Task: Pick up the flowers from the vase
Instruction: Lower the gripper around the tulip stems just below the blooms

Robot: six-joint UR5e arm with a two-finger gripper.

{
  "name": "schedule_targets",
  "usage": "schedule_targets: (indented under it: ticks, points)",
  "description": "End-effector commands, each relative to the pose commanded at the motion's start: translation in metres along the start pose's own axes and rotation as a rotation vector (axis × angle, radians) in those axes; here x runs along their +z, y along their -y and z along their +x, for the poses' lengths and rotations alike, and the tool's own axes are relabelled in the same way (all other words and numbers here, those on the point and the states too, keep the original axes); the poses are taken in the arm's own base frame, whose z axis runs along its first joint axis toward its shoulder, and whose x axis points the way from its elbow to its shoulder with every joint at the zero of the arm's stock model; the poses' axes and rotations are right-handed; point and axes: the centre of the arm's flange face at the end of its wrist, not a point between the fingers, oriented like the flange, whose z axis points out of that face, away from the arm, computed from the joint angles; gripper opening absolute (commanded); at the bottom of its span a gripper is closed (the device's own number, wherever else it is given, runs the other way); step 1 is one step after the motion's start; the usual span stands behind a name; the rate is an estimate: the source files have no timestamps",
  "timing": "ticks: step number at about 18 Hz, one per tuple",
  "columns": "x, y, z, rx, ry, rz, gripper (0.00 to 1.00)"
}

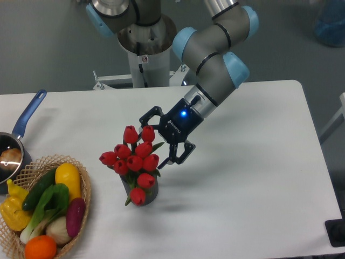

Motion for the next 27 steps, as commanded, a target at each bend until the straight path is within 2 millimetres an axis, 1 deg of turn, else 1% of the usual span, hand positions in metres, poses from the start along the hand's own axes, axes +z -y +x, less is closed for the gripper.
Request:
schedule_targets:
  ticks: [4,11,18,21,24,27]
  points:
    - [0.002,0.001,-0.001,0.003,-0.003,0.003,1.0]
    - [0.014,0.008,0.003,0.016,-0.024,0.014,1.0]
    - [0.016,0.009,0.003,0.017,-0.03,0.024,1.0]
    - [0.017,0.009,0.002,0.017,-0.031,0.027,1.0]
    - [0.02,0.017,-0.004,0.03,-0.036,0.039,1.0]
    - [0.02,0.016,-0.006,0.03,-0.035,0.037,1.0]
